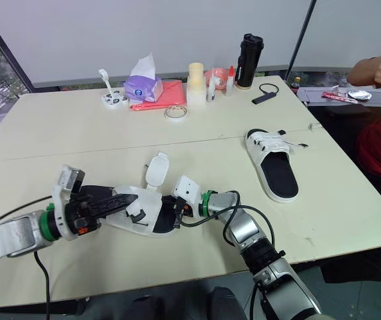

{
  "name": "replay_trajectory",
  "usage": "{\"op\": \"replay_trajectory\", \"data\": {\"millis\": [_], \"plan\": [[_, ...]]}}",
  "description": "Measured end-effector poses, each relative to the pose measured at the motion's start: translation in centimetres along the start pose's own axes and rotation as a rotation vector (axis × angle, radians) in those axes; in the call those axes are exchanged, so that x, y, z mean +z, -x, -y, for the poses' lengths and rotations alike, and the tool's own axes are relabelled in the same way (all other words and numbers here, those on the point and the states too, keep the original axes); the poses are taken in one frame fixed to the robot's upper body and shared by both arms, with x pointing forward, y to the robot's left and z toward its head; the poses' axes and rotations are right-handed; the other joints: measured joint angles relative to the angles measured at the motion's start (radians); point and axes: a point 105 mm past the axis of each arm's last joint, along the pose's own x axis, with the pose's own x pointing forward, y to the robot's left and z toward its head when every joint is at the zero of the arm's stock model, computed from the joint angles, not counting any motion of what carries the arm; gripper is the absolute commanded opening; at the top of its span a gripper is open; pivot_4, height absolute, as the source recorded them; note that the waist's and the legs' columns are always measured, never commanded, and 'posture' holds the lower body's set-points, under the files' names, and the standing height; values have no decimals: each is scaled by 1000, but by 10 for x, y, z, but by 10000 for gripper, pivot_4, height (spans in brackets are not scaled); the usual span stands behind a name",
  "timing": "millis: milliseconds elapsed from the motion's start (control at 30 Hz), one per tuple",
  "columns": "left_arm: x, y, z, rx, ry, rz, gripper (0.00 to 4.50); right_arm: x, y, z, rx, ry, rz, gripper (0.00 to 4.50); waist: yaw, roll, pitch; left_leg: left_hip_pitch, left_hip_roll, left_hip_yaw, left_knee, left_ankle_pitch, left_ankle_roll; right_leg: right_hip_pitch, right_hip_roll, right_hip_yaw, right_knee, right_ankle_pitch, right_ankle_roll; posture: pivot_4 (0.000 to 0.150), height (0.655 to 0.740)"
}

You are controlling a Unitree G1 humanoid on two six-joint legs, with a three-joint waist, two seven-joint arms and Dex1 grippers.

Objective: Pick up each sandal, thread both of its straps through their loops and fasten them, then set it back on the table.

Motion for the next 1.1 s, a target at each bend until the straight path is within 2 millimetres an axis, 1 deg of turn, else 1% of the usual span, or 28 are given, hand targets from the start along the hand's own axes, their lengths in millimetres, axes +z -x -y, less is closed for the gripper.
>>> {"op": "replay_trajectory", "data": {"millis": [67, 167, 233, 367, 533, 600, 700, 767, 833, 900, 1000, 1067, 1100], "plan": [[-5, -3, -6, 23, 36, 19, 23714, -1, 1, 1, -7, 1, -5, 0, 5, 0, 0, 1, 0, 0, 0, 0, -1, 1, 0, 0, 0, 0, -1, 1500, 7400], [-2, -6, -5, 14, 35, 47, 38603, -3, 1, 1, -12, 6, -15, 0, 12, 0, -1, 2, 0, 0, 0, 1, -2, 2, 2, 0, 0, -2, -4, 1500, 7400], [6, -8, -2, 0, 14, 65, 38603, -3, 1, 1, -13, 8, -18, 0, 13, 0, -2, 2, -1, 0, 0, 2, -4, 3, 2, -1, 0, -2, -4, 1500, 7400], [33, -3, -4, 5, -50, 113, 38603, -2, 1, 1, -11, 11, -16, 0, 13, 0, -2, 1, -1, 0, 0, 3, -4, 2, 5, -2, 0, -2, -4, 1500, 7400], [79, 2, 4, 14, -235, 168, 38603, -2, 0, 1, -5, 14, -14, 0, 13, 0, -2, 1, -2, 1, 0, 3, -5, 2, 5, -3, 0, -2, -4, 1500, 7400], [86, 1, 2, 21, -271, 172, 38603, -1, 0, 0, -4, 15, -13, 0, 12, 0, -2, 1, -2, 1, 0, 3, -5, 2, 5, -2, 0, -2, -4, 1500, 7400], [92, 0, -1, 18, -295, 166, 38603, -2, 0, 0, -4, 15, -13, 0, 12, -1, -2, 1, -2, 1, 0, 3, -5, 2, 5, -2, 0, -1, -1, 1500, 7400], [92, -1, 0, 0, -307, 146, 38603, -2, 0, 0, -5, 14, -13, 0, 12, -1, -2, 1, -2, 1, 0, 3, -5, 2, 5, -2, 0, 0, -1, 1500, 7400], [94, 2, 1, -12, -330, 116, 38603, -3, 0, -1, -6, 10, -14, 0, 11, -1, -2, 0, -1, 1, 0, 3, -5, 1, 5, -2, 0, 0, -1, 1500, 7400], [98, 12, 0, 7, -366, 95, 38603, -3, 0, -2, -9, 9, -12, 0, 11, -1, -2, 0, -1, 1, 0, 3, -5, 1, 5, -2, 0, 0, -1, 1500, 7400], [104, 35, 1, 57, -425, 67, 38603, -3, 1, -3, -18, 8, -7, 0, 12, -1, -2, 0, -1, 1, -2, 3, -5, -1, 4, -2, 0, -1, -2, 1500, 7400], [91, 53, -4, 97, -420, 25, 38603, -3, 1, -4, -19, 7, -4, 0, 9, 0, -2, 0, -1, 1, -5, 3, -5, -1, 1, -1, -2, -2, -3, 1500, 7400], [76, 61, -9, 120, -394, -16, 38603, -3, 2, -4, -19, 9, -2, 0, 9, 1, -2, 0, -1, 2, -5, 3, -5, -2, 0, 0, -2, -2, -3, 1500, 7400]]}}
